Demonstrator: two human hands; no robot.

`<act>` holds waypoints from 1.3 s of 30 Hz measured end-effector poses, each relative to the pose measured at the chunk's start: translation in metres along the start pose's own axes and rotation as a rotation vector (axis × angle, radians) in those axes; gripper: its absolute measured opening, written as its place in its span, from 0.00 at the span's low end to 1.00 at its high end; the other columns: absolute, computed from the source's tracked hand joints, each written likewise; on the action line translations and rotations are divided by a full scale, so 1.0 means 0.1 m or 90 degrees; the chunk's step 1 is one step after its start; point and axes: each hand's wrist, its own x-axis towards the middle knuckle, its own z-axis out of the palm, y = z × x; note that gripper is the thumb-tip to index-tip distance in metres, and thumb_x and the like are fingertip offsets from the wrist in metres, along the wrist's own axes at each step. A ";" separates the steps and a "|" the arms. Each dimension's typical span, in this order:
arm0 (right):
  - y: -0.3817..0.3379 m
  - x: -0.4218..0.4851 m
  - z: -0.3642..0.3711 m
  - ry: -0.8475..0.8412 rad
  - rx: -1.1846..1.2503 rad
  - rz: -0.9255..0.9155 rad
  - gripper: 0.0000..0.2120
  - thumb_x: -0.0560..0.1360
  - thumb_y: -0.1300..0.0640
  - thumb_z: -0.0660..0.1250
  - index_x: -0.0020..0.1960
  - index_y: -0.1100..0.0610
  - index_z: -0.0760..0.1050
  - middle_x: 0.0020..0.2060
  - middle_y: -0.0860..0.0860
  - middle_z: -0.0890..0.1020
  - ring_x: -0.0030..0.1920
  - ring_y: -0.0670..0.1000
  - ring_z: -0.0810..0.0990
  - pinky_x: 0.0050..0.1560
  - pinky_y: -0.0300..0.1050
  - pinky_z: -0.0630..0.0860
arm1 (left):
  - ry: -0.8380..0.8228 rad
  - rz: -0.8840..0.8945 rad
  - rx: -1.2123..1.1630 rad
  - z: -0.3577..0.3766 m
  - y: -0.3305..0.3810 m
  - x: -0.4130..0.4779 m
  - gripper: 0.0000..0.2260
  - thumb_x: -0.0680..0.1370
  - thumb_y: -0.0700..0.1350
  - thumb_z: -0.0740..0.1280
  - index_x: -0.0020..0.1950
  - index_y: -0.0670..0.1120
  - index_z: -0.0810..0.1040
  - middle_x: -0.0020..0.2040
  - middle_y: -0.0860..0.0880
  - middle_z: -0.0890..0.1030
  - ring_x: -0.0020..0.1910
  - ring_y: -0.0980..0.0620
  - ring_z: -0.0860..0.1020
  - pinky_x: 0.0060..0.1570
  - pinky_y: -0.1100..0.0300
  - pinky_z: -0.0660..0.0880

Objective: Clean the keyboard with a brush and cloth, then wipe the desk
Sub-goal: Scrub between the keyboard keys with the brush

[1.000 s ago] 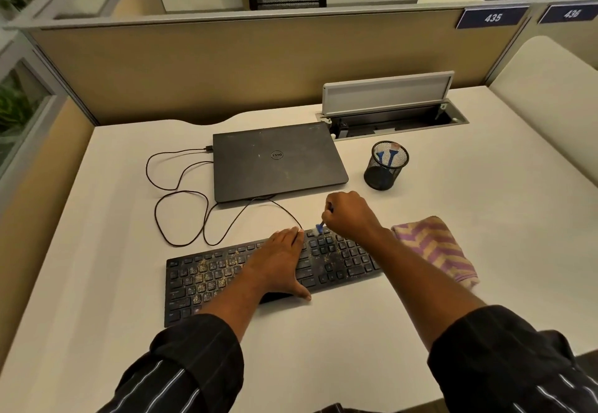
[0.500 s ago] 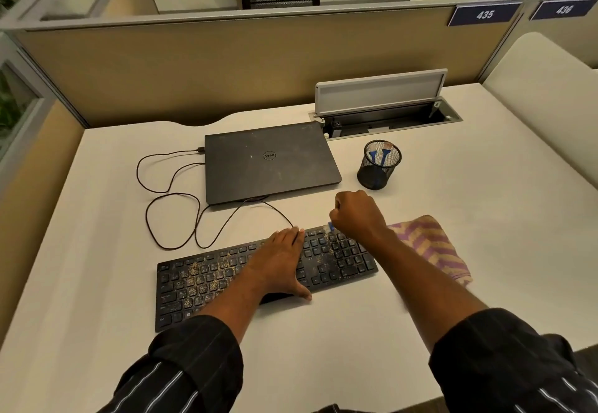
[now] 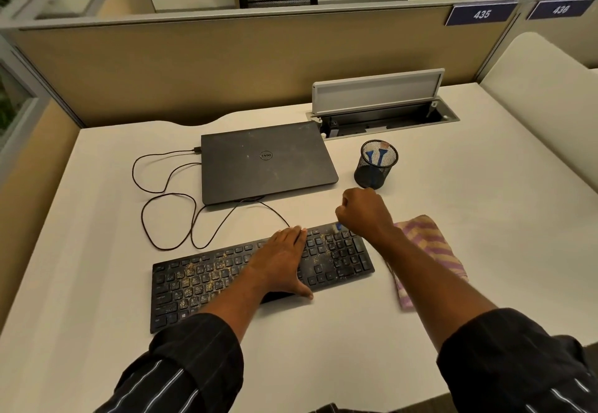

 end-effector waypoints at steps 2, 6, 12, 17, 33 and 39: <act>-0.01 0.02 -0.03 0.012 0.046 -0.020 0.10 0.74 0.57 0.65 0.48 0.62 0.81 0.41 0.58 0.84 0.41 0.56 0.80 0.43 0.46 0.77 | -0.003 0.001 0.001 0.00 0.01 0.01 0.61 0.66 0.73 0.72 0.82 0.45 0.40 0.83 0.45 0.44 0.81 0.45 0.45 0.78 0.52 0.44; 0.01 0.03 -0.01 -0.034 0.070 -0.047 0.09 0.75 0.58 0.65 0.48 0.61 0.81 0.43 0.58 0.84 0.42 0.56 0.81 0.47 0.51 0.80 | -0.004 0.004 0.005 -0.02 0.05 0.04 0.61 0.66 0.73 0.71 0.82 0.45 0.40 0.83 0.45 0.44 0.81 0.45 0.45 0.77 0.52 0.44; 0.17 0.01 -0.05 0.010 0.040 -0.001 0.10 0.74 0.57 0.65 0.48 0.61 0.81 0.42 0.58 0.84 0.42 0.57 0.81 0.45 0.49 0.79 | -0.001 0.007 0.006 -0.03 0.08 0.06 0.61 0.67 0.73 0.71 0.82 0.45 0.40 0.83 0.45 0.45 0.81 0.45 0.46 0.77 0.53 0.43; 0.15 0.00 -0.06 -0.017 0.117 -0.049 0.08 0.75 0.60 0.64 0.47 0.61 0.81 0.42 0.58 0.85 0.41 0.56 0.82 0.46 0.50 0.80 | 0.003 0.011 0.002 -0.03 0.11 0.09 0.61 0.66 0.76 0.69 0.82 0.44 0.41 0.83 0.44 0.45 0.81 0.45 0.46 0.78 0.51 0.45; 0.32 0.03 -0.04 0.022 0.067 0.041 0.09 0.77 0.58 0.64 0.49 0.62 0.81 0.43 0.56 0.84 0.39 0.52 0.78 0.42 0.43 0.72 | 0.009 0.008 0.005 0.00 0.14 0.11 0.60 0.67 0.73 0.71 0.82 0.45 0.40 0.83 0.45 0.44 0.81 0.45 0.45 0.76 0.54 0.41; 0.38 0.04 -0.08 0.063 0.071 0.095 0.08 0.76 0.57 0.66 0.45 0.61 0.79 0.38 0.56 0.82 0.38 0.53 0.78 0.39 0.43 0.72 | 0.014 0.012 0.008 0.00 0.14 0.11 0.59 0.68 0.73 0.70 0.82 0.44 0.40 0.83 0.45 0.44 0.81 0.45 0.45 0.76 0.54 0.41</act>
